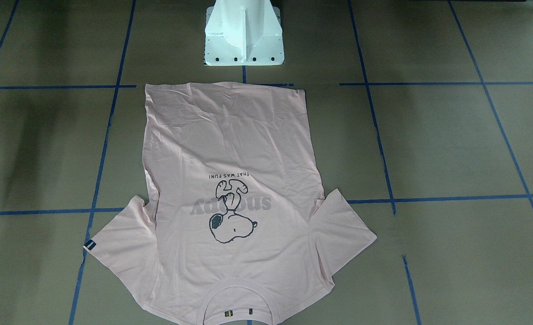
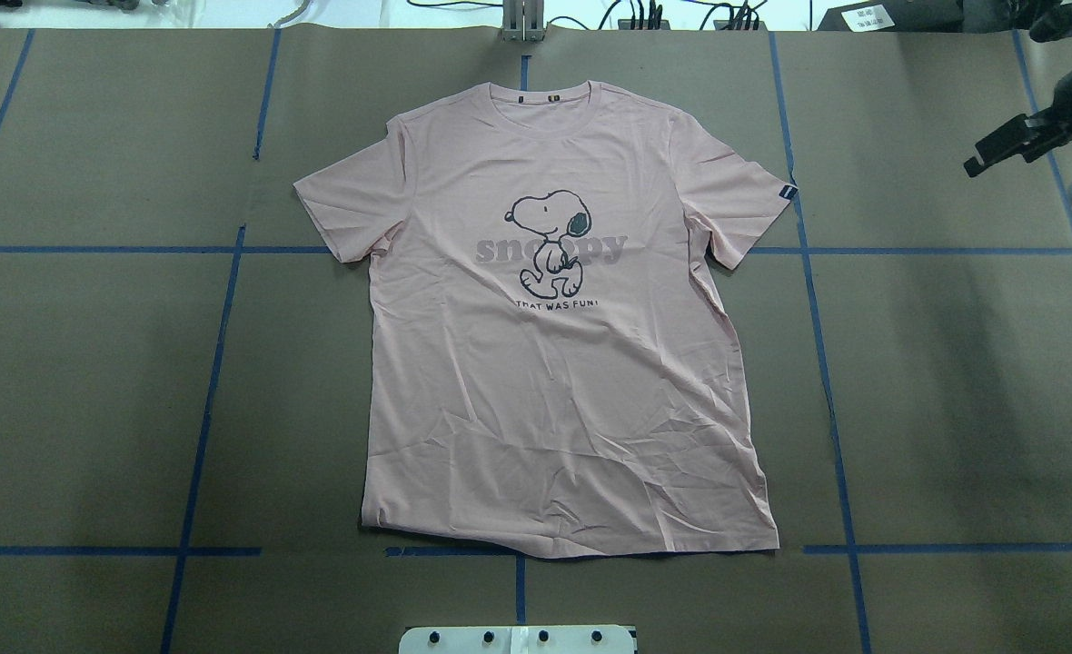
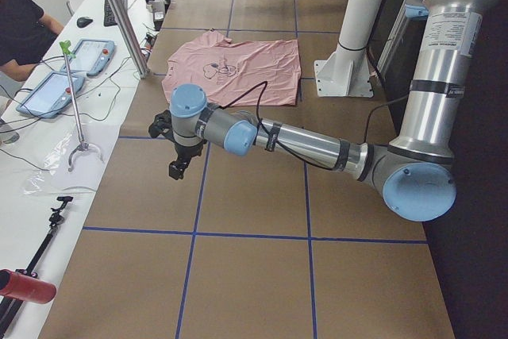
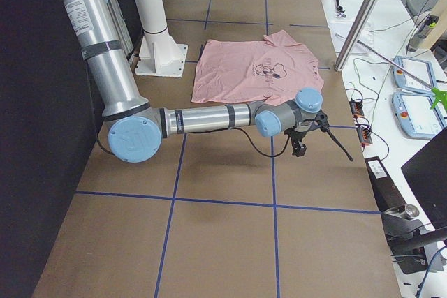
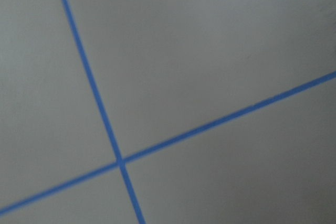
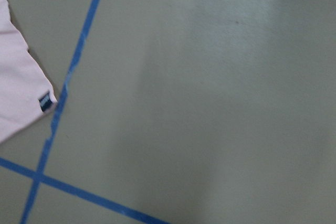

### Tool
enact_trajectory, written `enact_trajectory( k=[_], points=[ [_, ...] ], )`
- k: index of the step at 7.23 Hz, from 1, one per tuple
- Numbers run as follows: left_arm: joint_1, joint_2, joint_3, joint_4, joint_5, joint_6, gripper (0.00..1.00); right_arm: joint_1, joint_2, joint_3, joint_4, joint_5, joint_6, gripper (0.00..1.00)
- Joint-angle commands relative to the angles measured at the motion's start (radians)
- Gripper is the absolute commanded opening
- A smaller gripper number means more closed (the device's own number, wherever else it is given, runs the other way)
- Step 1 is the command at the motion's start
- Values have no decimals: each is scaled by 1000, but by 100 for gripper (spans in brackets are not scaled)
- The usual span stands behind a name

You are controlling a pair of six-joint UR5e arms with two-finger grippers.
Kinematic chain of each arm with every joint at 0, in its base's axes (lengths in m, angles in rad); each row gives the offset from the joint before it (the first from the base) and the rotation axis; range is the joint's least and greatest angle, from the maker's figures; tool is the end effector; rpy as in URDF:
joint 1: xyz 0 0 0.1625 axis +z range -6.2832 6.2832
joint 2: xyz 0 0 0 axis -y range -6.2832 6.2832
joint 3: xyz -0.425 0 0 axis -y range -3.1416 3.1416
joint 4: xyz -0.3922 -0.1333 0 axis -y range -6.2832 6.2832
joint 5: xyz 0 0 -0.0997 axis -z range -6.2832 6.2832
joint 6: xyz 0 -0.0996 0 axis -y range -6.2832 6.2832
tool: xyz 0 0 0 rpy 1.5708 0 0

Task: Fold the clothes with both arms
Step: 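Move the right gripper toward the shirt's sleeve nearest it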

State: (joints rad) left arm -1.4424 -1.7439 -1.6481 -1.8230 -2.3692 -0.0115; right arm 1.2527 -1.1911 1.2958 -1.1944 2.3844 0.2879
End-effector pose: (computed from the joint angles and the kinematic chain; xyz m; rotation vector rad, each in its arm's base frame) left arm 0.0120 -0.5772 0.4968 0.4207 0.8145 0.3092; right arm -0.1509 -0.6532 0.5308 0.1955 -0.8971 -0.2237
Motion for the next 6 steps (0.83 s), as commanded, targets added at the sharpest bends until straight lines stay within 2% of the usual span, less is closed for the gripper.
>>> enact_trajectory(
  k=[1, 3, 4, 6],
  points=[
    [61, -61, 97, -111, 4, -90, 100, -125, 124, -70, 90, -80, 254, 100],
    [66, -62, 111, -195, 4, -200, 100, -193, 223, -136, 98, -131, 359, 99],
    [66, -65, 105, -221, 4, -269, 100, -226, 231, -138, 107, -164, 432, 98],
    [66, -74, 99, -234, 4, -289, 100, -249, 232, -190, 134, -202, 439, 96]
  ],
)
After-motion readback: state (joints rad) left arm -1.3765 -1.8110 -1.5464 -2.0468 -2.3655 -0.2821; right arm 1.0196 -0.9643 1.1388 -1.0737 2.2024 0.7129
